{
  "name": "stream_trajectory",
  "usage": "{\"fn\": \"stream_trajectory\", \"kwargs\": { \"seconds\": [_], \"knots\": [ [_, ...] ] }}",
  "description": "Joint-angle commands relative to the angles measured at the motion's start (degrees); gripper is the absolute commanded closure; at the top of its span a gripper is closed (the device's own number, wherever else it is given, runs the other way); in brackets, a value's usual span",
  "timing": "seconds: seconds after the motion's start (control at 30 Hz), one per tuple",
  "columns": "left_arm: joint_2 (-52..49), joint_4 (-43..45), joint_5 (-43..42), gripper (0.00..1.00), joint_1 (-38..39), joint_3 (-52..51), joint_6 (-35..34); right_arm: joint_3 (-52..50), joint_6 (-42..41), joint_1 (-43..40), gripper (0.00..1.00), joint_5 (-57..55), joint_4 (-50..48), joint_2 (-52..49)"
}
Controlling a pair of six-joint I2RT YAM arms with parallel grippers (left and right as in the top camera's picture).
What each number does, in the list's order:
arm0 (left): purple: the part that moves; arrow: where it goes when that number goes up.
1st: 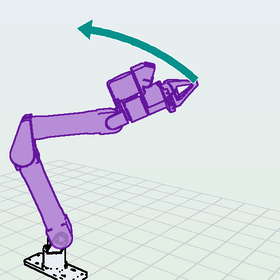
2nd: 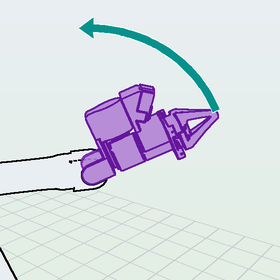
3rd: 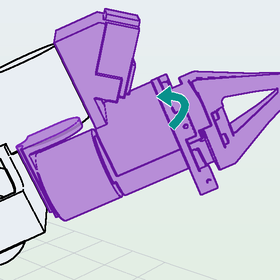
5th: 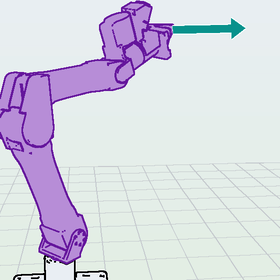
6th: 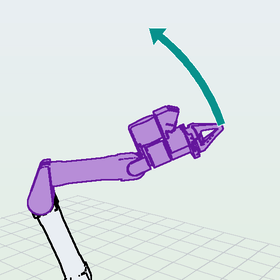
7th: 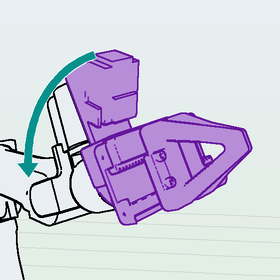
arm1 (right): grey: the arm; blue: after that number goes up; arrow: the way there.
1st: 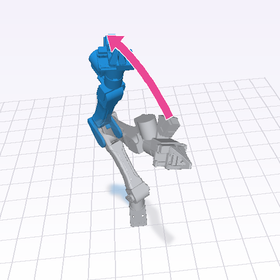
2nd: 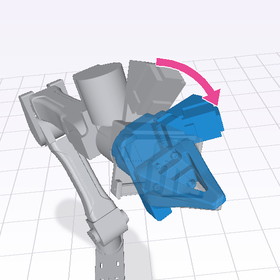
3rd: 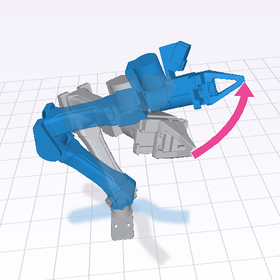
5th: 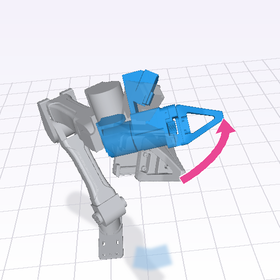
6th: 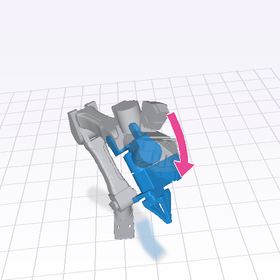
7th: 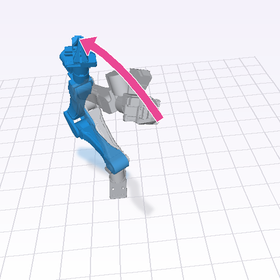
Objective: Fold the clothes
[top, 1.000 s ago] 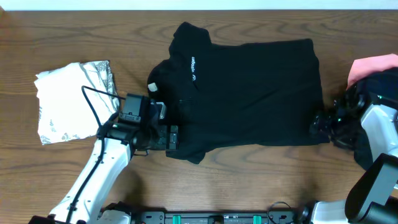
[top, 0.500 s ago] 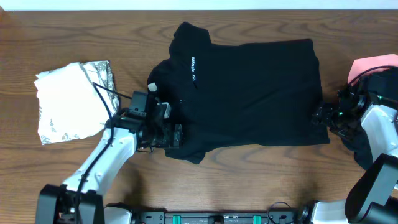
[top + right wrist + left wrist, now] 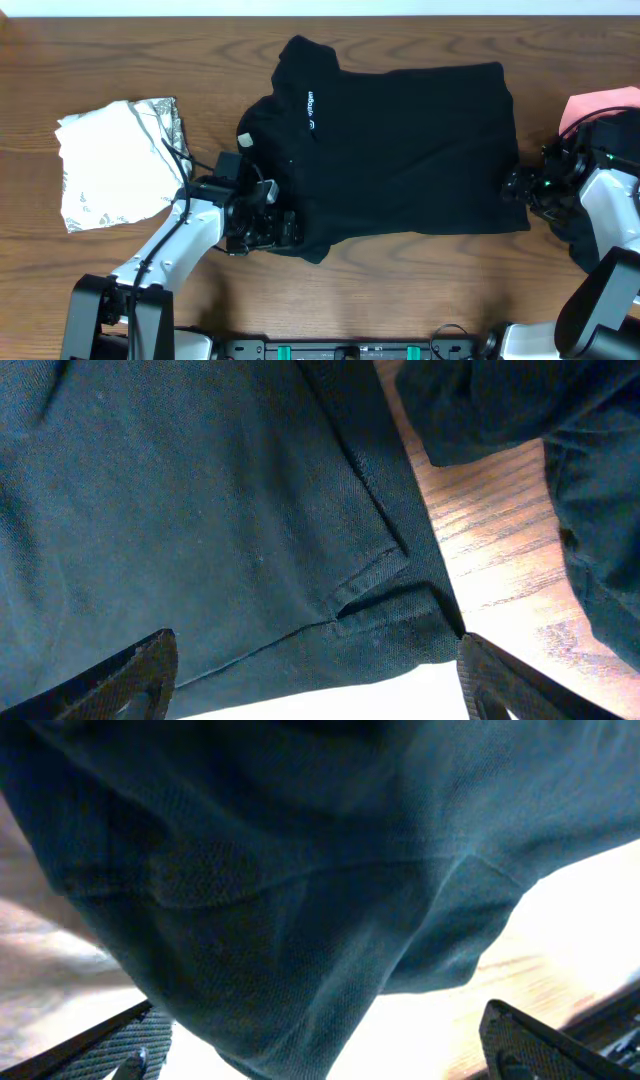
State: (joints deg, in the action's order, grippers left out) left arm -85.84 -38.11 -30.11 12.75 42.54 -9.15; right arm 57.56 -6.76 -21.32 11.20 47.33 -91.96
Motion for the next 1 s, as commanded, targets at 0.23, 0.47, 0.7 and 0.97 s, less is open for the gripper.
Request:
{"fn": "stream_trajectory", "kwargs": {
  "seconds": [0.23,0.47,0.7,0.97],
  "knots": [
    [-0.3,0.2,-1.0,0.04,-0.1,-0.3,-2.0,-0.4,0.0,-0.3,0.12,0.6,0.2,0.9],
    [-0.3,0.2,-1.0,0.31,0.3,-0.3,-4.3,-0.4,0.0,-0.4,0.12,0.6,0.2,0.9],
    [-0.3,-0.9,-1.0,0.56,2.6,-0.3,-6.3,-0.4,0.0,-0.3,0.12,0.6,0.2,0.9],
    [-0.2,-2.6,-1.0,0.94,3.2,-0.3,-6.4,-0.4,0.0,-0.4,0.12,0.6,0.2,0.9]
  ]
}}
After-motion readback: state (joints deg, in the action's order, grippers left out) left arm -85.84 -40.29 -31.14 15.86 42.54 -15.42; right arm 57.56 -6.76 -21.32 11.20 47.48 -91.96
